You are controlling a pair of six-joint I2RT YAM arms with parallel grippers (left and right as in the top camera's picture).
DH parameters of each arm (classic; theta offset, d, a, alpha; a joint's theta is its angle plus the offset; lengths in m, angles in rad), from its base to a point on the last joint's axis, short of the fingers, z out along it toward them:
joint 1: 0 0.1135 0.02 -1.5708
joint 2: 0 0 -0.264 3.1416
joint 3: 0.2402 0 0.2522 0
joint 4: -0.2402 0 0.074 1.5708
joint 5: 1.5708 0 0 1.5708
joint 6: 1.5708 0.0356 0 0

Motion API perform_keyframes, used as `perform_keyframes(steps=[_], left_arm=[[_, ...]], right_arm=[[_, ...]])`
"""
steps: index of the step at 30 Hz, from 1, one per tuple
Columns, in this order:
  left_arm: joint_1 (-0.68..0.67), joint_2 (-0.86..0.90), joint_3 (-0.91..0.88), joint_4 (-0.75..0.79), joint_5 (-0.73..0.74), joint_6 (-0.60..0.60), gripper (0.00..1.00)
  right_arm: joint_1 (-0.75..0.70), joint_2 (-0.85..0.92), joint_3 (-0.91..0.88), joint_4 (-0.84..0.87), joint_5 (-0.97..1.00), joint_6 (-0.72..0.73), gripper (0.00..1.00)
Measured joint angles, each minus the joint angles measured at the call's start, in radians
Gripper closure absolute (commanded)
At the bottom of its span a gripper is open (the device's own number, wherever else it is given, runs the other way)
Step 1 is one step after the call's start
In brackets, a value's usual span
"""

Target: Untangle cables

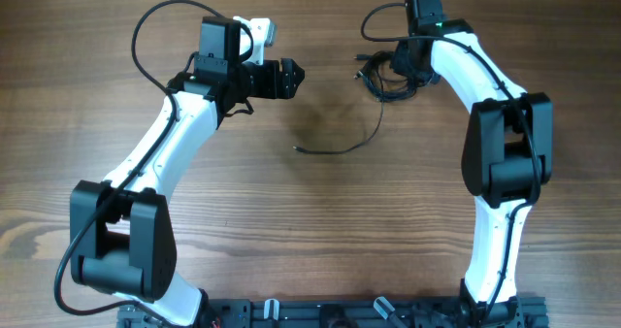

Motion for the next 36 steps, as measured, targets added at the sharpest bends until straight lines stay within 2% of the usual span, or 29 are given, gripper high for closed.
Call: perform_keyframes(steps=[2,3,11,24,36], left_arm=[[0.0,0.0,0.0,-0.001,0.0,0.0,0.13],[0.0,0.0,0.0,-0.003,0.0,0.0,0.13],[0.0,0.0,0.0,-0.019,0.0,0.0,0.13],[0.0,0.0,0.0,-0.017,0.0,0.0,0.12],[0.0,0.0,0.0,0.001,0.0,0.0,0.11]], right_arm=[[-0.005,0.0,0.0,0.0,0.001,0.001,0.95],[-0.006,0.0,0.0,-0.001,0.001,0.001,0.95],[-0.011,0.0,0.0,-0.003,-0.011,0.006,0.95],[-0.013,-0.015,0.0,0.025,-0.195,-0.002,0.95],[0.001,-0.283,0.0,-0.026,-0.198,-0.033,0.95]])
